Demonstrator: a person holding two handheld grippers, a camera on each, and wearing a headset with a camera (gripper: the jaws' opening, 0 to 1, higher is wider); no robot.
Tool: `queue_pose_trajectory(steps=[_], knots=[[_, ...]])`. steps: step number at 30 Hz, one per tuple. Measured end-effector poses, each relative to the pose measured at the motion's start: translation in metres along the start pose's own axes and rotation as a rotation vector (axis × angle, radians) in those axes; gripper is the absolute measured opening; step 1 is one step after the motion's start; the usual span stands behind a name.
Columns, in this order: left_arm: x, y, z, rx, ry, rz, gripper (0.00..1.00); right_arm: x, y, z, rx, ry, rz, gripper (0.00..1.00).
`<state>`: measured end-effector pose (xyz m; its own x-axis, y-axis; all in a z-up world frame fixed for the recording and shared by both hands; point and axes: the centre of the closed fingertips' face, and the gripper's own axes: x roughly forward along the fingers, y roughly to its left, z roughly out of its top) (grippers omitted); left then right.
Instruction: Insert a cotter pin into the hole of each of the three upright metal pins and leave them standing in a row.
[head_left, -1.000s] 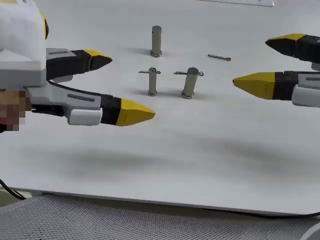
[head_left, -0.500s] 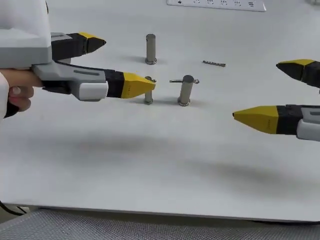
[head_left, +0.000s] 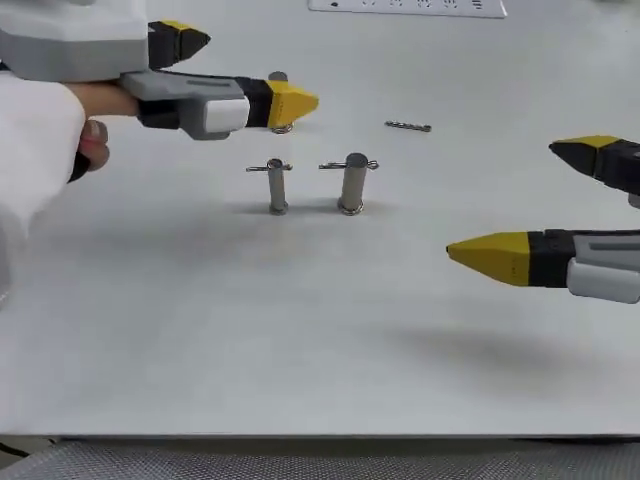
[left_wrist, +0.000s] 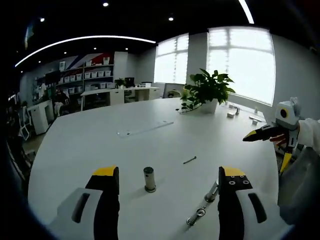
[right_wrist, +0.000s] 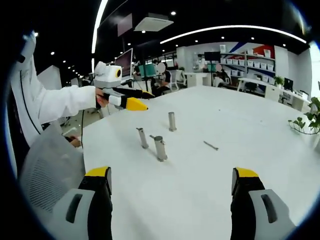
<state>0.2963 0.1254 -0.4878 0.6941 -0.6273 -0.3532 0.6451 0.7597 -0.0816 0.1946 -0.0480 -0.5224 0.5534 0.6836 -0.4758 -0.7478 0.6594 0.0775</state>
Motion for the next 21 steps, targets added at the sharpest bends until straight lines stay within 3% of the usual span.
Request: queue_pose_trajectory(steps=[7,11,18,21], knots=[[0.025,0.018,-0.010,-0.001,0.047,0.005,0.66,-0.004,0.000,0.000,0.010,-0.008,-0.007,0.97],[0.037,0.022,-0.024,0.051,0.107,-0.033,0.59,-0.006,-0.001,-0.003,0.019,-0.004,-0.012,0.97],[0.052,0.039,-0.036,0.045,0.137,-0.010,0.46,-0.006,0.002,-0.008,0.030,0.006,-0.011,0.96],[0.057,0.040,-0.039,0.040,0.143,-0.017,0.37,-0.005,0.002,-0.010,0.032,0.009,-0.008,0.96]])
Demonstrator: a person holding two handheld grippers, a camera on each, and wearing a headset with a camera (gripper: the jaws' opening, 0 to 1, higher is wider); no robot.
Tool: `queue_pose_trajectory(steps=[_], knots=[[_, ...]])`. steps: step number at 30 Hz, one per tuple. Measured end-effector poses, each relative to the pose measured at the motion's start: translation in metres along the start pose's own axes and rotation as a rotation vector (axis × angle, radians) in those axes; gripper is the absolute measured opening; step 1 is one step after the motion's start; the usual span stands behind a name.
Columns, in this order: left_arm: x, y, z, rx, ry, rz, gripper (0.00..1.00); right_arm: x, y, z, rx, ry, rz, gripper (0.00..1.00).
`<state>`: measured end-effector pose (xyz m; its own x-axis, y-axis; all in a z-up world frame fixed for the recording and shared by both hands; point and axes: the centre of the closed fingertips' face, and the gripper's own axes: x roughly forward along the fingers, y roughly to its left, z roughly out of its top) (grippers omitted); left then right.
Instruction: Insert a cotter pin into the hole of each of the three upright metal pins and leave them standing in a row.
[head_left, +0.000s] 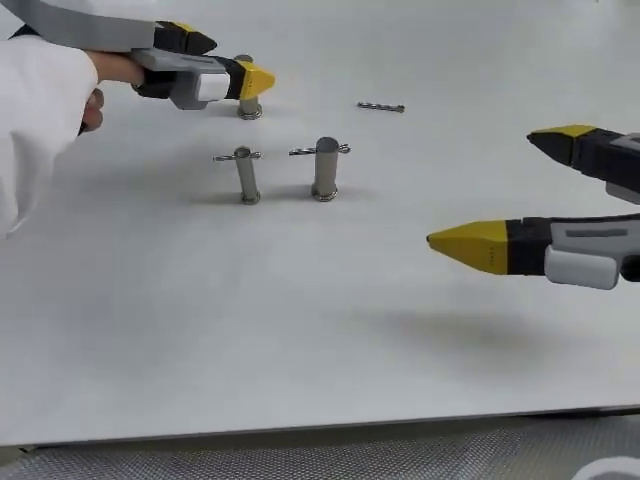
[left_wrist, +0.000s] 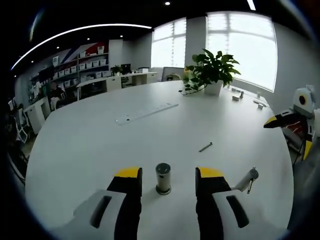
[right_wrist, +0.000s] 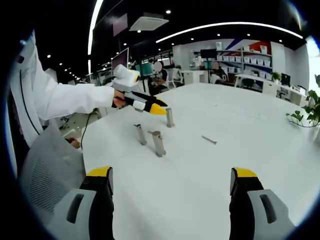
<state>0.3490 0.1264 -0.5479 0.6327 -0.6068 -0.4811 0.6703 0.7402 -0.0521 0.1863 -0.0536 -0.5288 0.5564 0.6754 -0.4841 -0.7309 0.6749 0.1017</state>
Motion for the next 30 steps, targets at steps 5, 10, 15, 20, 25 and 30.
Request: queue_pose_trajectory(steps=[5,10,15,20,25,30], knots=[[0.008,0.001,-0.004,-0.010,0.009,0.006,0.32,0.001,0.002,-0.002,0.008,0.004,0.002,0.95],[0.017,0.003,-0.012,0.024,0.034,0.022,0.24,0.000,0.002,-0.004,0.019,0.006,-0.001,0.94],[0.024,0.002,-0.016,0.029,0.044,0.020,0.20,0.000,0.001,-0.007,0.033,0.010,0.005,0.93],[0.028,0.003,-0.019,0.034,0.052,0.032,0.15,0.001,0.004,-0.009,0.043,0.014,0.021,0.90],[0.028,0.005,-0.019,0.008,0.055,0.038,0.11,0.002,0.005,-0.011,0.047,0.015,0.027,0.88],[0.028,0.006,-0.018,0.043,0.052,0.025,0.10,0.003,0.005,-0.010,0.055,0.009,0.029,0.86]])
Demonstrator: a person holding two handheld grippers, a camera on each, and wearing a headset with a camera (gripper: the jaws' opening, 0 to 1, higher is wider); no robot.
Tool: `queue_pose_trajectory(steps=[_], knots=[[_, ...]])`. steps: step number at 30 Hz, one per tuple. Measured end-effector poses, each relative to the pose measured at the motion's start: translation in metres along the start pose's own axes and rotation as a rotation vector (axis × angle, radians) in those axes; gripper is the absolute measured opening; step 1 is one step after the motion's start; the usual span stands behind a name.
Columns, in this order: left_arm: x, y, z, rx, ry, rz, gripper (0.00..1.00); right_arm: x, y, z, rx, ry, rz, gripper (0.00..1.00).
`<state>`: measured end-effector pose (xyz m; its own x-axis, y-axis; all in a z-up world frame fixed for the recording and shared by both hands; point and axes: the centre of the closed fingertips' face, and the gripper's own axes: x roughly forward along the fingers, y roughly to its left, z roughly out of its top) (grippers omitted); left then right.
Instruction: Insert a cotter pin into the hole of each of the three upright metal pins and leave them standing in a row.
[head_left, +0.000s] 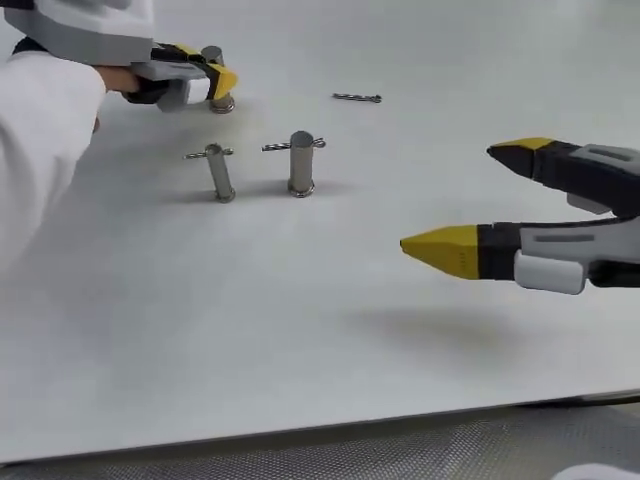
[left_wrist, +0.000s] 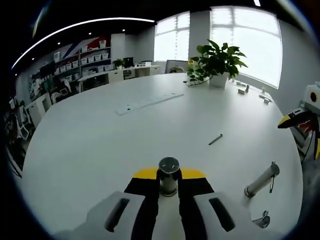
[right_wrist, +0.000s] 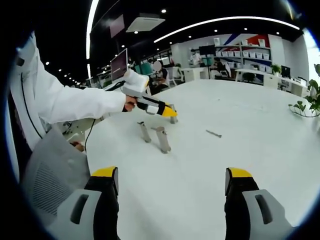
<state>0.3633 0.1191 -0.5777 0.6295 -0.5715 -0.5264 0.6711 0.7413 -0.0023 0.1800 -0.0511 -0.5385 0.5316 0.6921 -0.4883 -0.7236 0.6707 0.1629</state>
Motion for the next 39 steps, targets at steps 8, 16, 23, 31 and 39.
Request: queue_pose_trajectory(steps=[8,16,23,31,39], knots=[[-0.011,0.001,0.005,0.004,0.008,0.017,0.10,0.000,0.000,0.002,-0.009,-0.002,0.005,0.85],[-0.048,-0.013,0.028,0.038,-0.014,-0.013,0.10,-0.003,0.002,0.008,-0.018,-0.022,0.006,0.85],[-0.092,-0.034,0.046,0.112,-0.038,-0.055,0.10,-0.006,0.000,0.012,-0.018,-0.041,-0.001,0.85],[-0.126,-0.072,0.064,0.120,-0.125,-0.172,0.10,-0.008,0.007,0.015,-0.034,-0.045,0.009,0.85],[-0.140,-0.115,0.063,0.163,-0.158,-0.289,0.10,-0.011,0.008,0.014,-0.035,-0.049,0.002,0.84]])
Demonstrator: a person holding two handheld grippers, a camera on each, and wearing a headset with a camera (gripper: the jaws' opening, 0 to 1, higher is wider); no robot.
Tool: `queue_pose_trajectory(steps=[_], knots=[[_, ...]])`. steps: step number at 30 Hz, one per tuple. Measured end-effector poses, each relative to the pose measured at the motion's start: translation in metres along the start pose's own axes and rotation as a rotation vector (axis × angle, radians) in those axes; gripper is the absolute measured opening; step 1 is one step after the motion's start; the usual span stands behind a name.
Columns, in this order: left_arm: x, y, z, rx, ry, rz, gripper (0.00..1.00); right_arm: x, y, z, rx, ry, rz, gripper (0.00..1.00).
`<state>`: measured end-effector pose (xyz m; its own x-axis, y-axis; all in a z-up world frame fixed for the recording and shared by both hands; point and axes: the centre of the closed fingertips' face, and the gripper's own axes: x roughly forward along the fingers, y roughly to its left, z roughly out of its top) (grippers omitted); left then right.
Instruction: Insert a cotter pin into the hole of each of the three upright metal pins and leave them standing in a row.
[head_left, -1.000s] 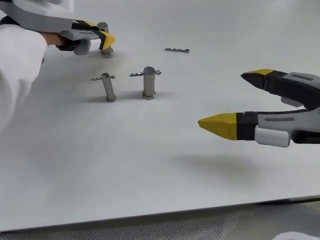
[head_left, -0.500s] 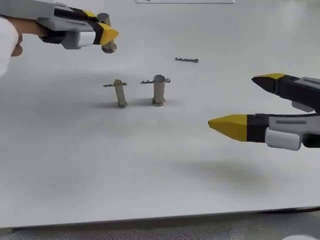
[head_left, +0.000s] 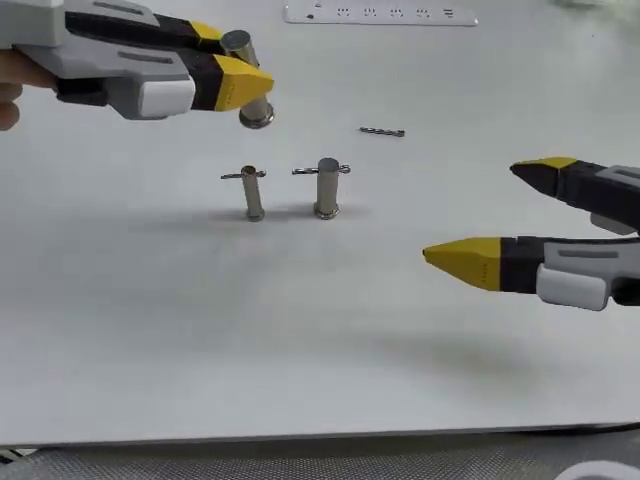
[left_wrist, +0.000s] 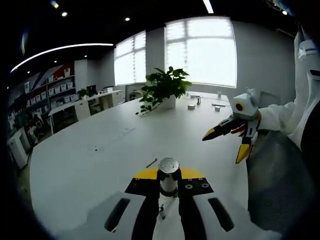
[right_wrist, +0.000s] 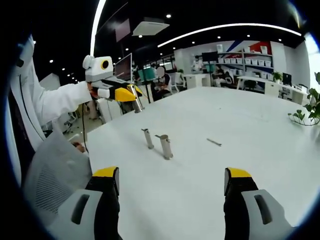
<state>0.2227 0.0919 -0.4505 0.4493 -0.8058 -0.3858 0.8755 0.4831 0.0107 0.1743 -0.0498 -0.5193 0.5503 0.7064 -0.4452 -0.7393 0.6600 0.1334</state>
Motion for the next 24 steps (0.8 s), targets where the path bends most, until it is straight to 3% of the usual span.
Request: queue_pose_trajectory(steps=[6,9,11,13,24], knots=[[0.013,-0.024,-0.012,0.016,0.010,-0.045,0.10,0.000,0.003,-0.003,-0.002,0.007,0.003,0.84],[0.022,-0.037,-0.030,0.022,0.056,-0.077,0.10,0.000,0.008,-0.005,-0.011,0.015,0.014,0.84],[0.027,-0.048,-0.038,0.009,0.063,-0.104,0.10,0.001,0.011,-0.007,-0.017,0.024,0.026,0.85],[0.031,-0.059,-0.041,0.009,0.069,-0.117,0.10,0.001,0.014,-0.009,-0.025,0.033,0.036,0.86],[0.053,-0.079,-0.073,0.012,0.119,-0.143,0.10,0.003,0.029,-0.015,-0.038,0.058,0.087,0.87]])
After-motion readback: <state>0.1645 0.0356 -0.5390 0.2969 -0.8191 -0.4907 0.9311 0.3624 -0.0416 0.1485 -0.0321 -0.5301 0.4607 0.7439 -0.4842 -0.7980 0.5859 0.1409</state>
